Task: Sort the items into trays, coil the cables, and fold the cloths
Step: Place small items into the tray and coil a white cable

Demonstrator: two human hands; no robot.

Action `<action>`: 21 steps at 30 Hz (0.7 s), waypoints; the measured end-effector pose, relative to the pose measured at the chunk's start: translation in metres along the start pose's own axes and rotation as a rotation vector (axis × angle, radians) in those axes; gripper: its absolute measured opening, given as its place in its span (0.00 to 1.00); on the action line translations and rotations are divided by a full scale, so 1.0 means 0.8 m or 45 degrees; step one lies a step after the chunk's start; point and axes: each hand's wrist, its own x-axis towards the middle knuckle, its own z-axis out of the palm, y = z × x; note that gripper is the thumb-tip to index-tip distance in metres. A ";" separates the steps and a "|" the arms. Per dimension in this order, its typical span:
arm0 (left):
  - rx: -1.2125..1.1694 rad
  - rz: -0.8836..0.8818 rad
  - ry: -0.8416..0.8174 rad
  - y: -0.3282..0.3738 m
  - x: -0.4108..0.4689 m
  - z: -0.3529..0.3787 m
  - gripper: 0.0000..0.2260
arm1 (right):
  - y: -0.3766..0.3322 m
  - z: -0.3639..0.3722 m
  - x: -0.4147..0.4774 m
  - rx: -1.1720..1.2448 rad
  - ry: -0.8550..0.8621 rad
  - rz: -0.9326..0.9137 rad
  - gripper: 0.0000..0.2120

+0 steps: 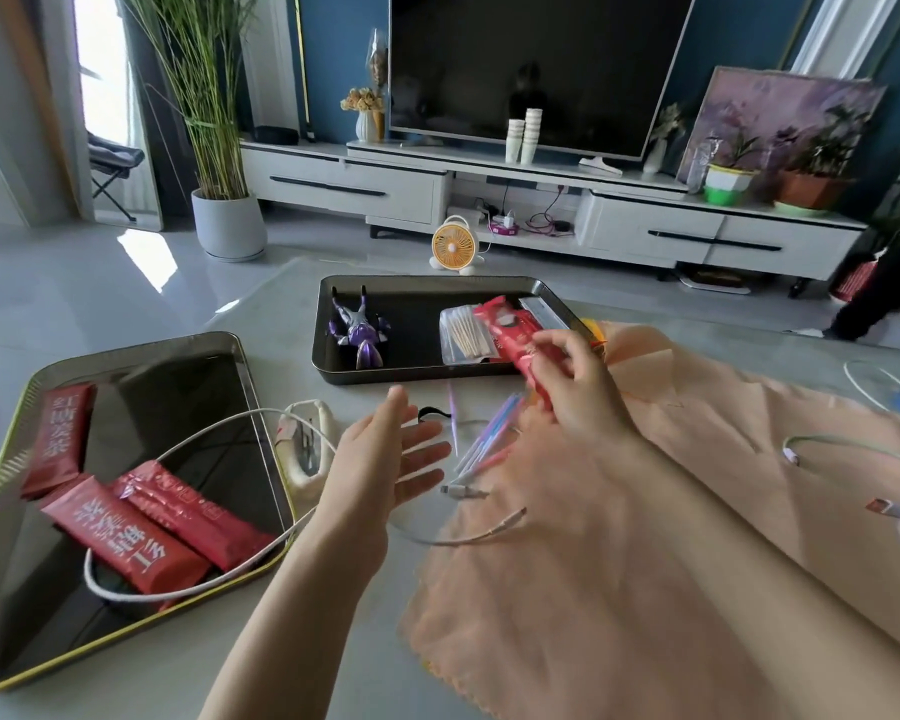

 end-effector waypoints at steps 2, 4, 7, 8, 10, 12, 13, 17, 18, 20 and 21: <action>-0.004 0.009 0.044 0.004 0.004 -0.005 0.07 | 0.016 0.005 0.048 -0.289 0.126 0.050 0.12; -0.028 0.018 0.094 0.008 0.007 -0.013 0.05 | 0.029 0.011 0.084 -0.503 0.164 0.126 0.15; -0.072 0.034 0.157 0.014 0.009 -0.024 0.06 | 0.037 0.026 0.119 -0.739 0.215 0.128 0.16; -0.076 0.043 0.166 0.015 0.010 -0.025 0.06 | 0.040 0.031 0.126 -0.795 0.218 0.129 0.16; -0.066 0.048 0.164 0.015 0.010 -0.024 0.07 | 0.049 0.040 0.136 -0.979 0.154 0.162 0.18; -0.051 0.047 0.145 0.017 0.009 -0.021 0.08 | 0.060 0.044 0.136 -1.199 0.049 0.218 0.20; -0.052 0.043 0.138 0.017 0.010 -0.022 0.08 | 0.064 0.044 0.136 -1.276 -0.005 0.247 0.21; -0.078 0.029 0.160 0.020 0.011 -0.026 0.07 | 0.066 0.036 0.133 -1.443 -0.138 0.269 0.22; -0.077 0.027 0.163 0.020 0.011 -0.026 0.07 | 0.062 0.034 0.130 -1.450 -0.103 0.199 0.21; -0.084 0.019 0.162 0.021 0.010 -0.026 0.07 | 0.051 0.035 0.119 -1.384 -0.007 -0.028 0.21; -0.081 0.017 0.163 0.022 0.010 -0.026 0.07 | 0.046 0.037 0.111 -1.291 0.010 -0.143 0.20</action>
